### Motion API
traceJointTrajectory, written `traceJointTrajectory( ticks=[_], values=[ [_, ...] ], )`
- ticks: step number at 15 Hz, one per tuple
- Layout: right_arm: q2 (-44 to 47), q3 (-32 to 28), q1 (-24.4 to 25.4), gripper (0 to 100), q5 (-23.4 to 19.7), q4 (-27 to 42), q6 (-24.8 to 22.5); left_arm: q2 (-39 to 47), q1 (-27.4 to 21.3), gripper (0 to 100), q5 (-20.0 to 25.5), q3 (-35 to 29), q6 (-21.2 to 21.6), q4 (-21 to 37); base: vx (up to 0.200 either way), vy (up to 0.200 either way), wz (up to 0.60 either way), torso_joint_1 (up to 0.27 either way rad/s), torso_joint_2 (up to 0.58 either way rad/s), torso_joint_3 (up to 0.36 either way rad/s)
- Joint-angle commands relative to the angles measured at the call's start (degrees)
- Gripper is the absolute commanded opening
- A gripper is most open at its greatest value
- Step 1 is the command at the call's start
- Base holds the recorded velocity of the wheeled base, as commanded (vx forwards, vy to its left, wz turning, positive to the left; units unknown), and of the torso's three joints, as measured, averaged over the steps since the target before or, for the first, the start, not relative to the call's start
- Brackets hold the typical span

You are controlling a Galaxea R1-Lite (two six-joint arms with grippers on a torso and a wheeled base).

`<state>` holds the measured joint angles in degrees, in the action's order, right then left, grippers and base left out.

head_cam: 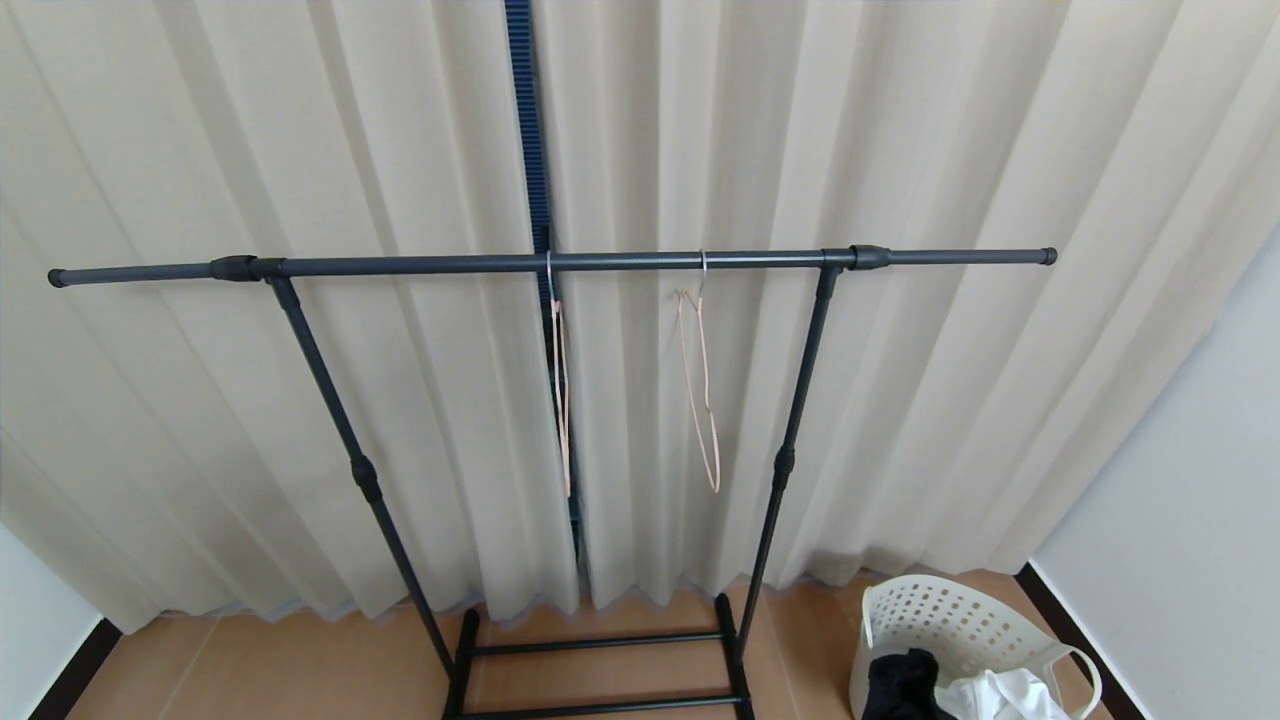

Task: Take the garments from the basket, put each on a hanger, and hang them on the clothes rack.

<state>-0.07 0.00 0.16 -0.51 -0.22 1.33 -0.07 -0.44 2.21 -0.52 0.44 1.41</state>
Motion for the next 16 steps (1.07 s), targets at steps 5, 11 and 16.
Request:
traceJointTrajectory(
  ticks=[5,11,16],
  values=[
    [0.07,0.00,0.02,100,-0.02,-0.04,-0.01,0.07,0.00,100,-0.01,0.00,0.00,-0.01,0.000,0.000,0.00,0.000,0.00,0.000],
    [0.07,0.00,0.02,100,0.25,-0.04,-0.01,0.07,0.00,100,-0.01,0.00,0.00,-0.01,0.000,0.000,0.00,0.000,0.00,0.000],
    [0.07,0.00,0.02,100,0.34,-0.13,0.17,0.07,0.00,100,-0.01,0.00,0.00,-0.01,0.000,0.000,0.00,0.000,0.00,0.000]
  ],
)
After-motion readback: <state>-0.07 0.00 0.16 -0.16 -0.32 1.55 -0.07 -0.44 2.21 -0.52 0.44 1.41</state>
